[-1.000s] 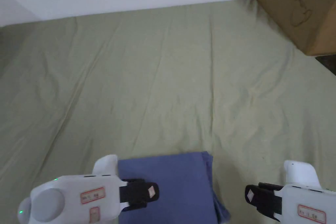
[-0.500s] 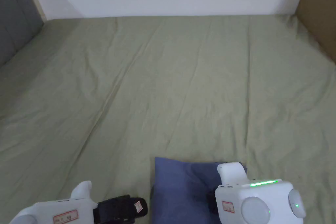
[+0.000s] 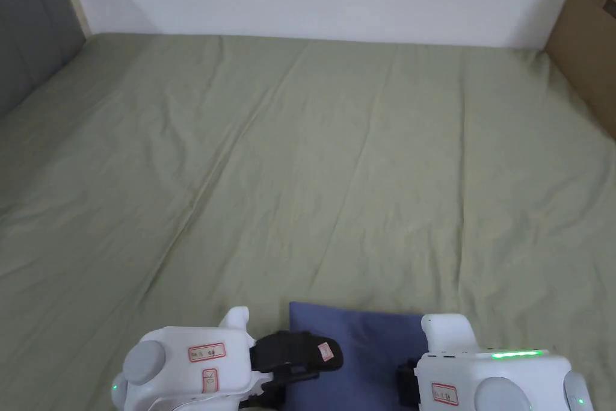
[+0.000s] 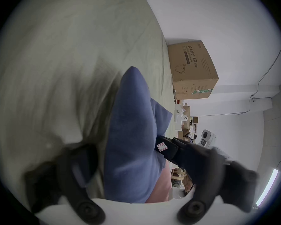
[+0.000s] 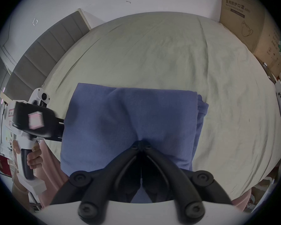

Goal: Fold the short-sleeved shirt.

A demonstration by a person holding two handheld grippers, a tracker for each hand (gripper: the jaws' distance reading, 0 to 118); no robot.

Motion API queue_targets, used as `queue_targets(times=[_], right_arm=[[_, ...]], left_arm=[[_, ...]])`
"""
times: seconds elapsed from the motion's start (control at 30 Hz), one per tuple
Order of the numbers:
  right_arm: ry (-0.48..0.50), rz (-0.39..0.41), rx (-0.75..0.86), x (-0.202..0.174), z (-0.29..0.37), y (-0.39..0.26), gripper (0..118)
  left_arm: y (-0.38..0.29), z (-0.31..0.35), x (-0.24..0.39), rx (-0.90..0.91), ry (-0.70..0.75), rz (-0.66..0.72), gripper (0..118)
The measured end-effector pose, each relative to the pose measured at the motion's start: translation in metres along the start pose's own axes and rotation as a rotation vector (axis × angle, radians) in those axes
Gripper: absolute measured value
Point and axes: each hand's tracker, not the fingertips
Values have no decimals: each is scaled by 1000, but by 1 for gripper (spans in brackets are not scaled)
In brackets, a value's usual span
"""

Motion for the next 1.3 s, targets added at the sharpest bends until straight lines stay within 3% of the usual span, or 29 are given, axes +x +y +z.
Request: queue_targets(times=[0.03, 0.07, 0.17, 0.33, 0.43, 0.57, 0.63, 0.7, 0.77, 0.83, 0.93, 0.97, 1.03, 1.13, 1.17, 1.2, 1.23, 1.3], right_arm=[[-1, -3, 1, 0, 1, 1, 0], [-5, -5, 1, -1, 3, 2, 0], [-7, -4, 0, -5, 9, 5, 0], [2, -16, 60, -9, 24, 12, 0], [16, -44, 114, -11, 32, 20, 0], [8, -46, 142, -12, 36, 30, 0], [12, -58, 150, -13, 38, 32, 0], [39, -97, 151, -14, 39, 33, 0], [55, -110, 145, -17, 36, 35, 0], [48, -106, 131, -18, 32, 35, 0], [33, -77, 108, -24, 29, 33, 0], [37, -75, 105, -24, 29, 32, 0], [40, -78, 98, -22, 28, 32, 0], [37, -86, 94, -18, 27, 31, 0], [36, -89, 95, -16, 28, 30, 0], [39, -92, 99, -15, 29, 29, 0], [43, -94, 104, -14, 32, 28, 0], [55, -97, 116, -11, 37, 27, 0]], left_arm=[[4, -3, -6, 0, 13, 0, 26], [4, -8, -10, -21, 89, -6, 26], [10, 3, -18, -26, 28, 6, 26], [28, 54, -5, -9, 191, -162, 26], [50, 102, 0, 31, 446, -294, 26], [90, 177, -4, 93, 747, -341, 26], [108, 205, -6, 114, 1004, -403, 26], [128, 221, -13, 97, 1359, -509, 26], [150, 238, -35, 83, 1541, -517, 26], [168, 253, -57, 92, 1639, -506, 34], [178, 265, -76, 68, 1855, -528, 75], [176, 270, -74, 75, 1893, -525, 84], [175, 282, -63, 205, 1786, -474, 94], [169, 295, -38, 339, 1540, -341, 93], [165, 295, -30, 343, 1469, -307, 86], [156, 291, -18, 368, 1394, -294, 66], [147, 286, -5, 389, 1320, -291, 66], [130, 273, 13, 416, 1159, -276, 42]])
